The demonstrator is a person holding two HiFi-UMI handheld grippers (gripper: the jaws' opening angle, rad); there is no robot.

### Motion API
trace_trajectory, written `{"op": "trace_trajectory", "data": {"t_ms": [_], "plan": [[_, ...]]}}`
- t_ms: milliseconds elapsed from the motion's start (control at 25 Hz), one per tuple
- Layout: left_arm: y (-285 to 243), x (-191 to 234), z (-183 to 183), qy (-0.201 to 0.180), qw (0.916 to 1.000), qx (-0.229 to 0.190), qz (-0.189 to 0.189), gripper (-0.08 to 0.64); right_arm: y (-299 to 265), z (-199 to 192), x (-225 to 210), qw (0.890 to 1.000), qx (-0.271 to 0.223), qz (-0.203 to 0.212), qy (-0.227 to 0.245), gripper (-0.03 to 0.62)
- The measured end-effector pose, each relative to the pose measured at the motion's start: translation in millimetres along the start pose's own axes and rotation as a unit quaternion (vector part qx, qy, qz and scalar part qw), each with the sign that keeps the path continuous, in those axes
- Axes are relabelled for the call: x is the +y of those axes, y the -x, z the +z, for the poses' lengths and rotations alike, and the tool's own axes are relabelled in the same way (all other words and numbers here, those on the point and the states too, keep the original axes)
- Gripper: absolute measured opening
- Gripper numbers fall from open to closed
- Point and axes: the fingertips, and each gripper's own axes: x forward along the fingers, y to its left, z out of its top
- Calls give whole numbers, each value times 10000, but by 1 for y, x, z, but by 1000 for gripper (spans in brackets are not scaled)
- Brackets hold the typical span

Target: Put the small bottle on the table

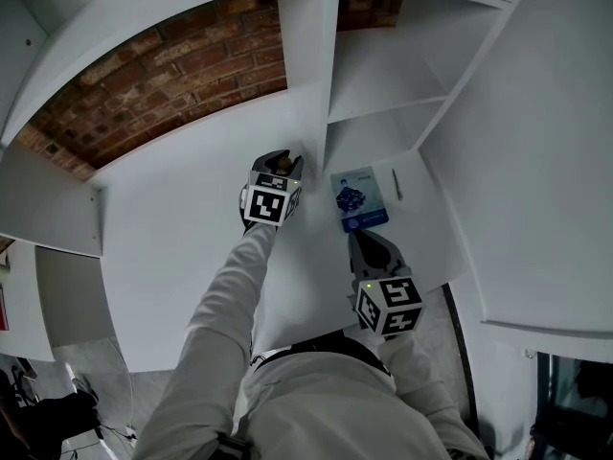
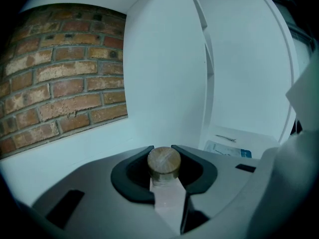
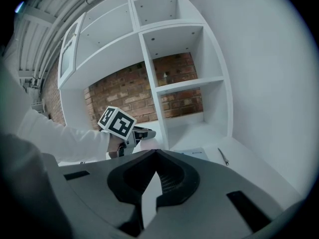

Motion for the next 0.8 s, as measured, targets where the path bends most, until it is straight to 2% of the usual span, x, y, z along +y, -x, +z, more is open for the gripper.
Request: {"op": "trace_trajectory", "data": {"t_ms": [320, 520, 800], "plan": [[-7, -2, -4, 19, 10000, 84, -26, 120, -3, 3, -3, 10000, 15, 44, 16, 28], [-13, 5, -4, 121, 9999, 43, 40, 120, -7, 2, -4, 10000, 58, 76, 24, 28], [-18, 9, -4, 74, 9999, -50, 91, 121, -10, 1, -3, 9999, 85, 104, -1, 28]]}}
